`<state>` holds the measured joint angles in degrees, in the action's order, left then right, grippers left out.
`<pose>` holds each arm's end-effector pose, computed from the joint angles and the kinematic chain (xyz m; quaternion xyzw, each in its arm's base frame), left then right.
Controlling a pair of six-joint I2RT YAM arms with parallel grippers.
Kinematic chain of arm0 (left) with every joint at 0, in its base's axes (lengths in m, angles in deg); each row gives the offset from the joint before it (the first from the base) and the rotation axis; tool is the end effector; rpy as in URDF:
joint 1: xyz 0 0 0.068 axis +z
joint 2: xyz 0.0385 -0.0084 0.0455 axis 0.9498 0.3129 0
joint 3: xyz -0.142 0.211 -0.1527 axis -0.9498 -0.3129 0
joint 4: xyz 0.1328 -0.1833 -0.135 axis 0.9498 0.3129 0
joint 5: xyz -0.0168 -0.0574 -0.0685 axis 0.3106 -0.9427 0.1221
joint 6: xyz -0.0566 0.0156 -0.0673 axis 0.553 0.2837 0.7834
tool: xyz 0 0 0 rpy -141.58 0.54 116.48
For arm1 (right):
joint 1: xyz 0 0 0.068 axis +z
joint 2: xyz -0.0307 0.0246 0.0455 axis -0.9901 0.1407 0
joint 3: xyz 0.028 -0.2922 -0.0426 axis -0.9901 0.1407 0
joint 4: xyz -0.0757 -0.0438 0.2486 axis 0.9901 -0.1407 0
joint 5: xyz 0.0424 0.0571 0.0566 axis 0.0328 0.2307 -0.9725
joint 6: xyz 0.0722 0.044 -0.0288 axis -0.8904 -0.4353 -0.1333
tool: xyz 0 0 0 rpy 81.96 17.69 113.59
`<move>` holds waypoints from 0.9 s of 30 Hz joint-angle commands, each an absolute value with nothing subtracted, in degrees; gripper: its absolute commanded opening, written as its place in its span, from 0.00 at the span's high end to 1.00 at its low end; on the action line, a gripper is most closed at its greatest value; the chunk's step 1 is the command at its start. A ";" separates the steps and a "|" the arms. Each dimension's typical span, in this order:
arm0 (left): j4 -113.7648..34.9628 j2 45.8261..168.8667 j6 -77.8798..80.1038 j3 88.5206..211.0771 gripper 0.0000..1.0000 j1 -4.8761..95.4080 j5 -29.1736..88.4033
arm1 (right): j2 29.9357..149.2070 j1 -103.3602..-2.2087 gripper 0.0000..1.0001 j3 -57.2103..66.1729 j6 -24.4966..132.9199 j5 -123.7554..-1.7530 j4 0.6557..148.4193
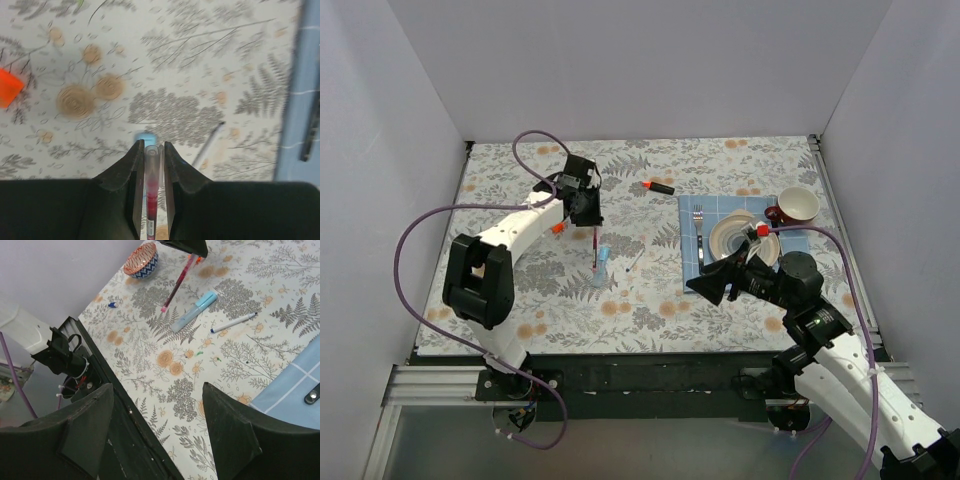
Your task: Insert the pens into the pen caps
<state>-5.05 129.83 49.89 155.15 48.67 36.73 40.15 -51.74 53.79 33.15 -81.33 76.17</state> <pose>0.3724 -0.1606 0.2475 -0.2996 0.8986 -0.2203 0.2329 0.1303 0.1163 0.2908 -0.1685 0.7108 0.4667 0.4986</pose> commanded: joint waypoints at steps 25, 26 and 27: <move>4.10 141.71 45.08 156.38 0.89 52.08 40.51 | 39.78 -51.68 0.23 50.32 36.51 -80.43 71.44; 4.10 141.72 45.08 155.86 0.87 51.99 40.86 | 39.69 -51.68 0.23 50.32 36.42 -80.43 71.44; 4.01 141.63 45.17 155.59 0.85 51.99 41.04 | 39.69 -51.76 0.22 50.32 36.24 -80.43 71.53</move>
<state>5.51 142.81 44.86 156.54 52.04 40.88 40.39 -51.74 52.87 36.73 -80.78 70.51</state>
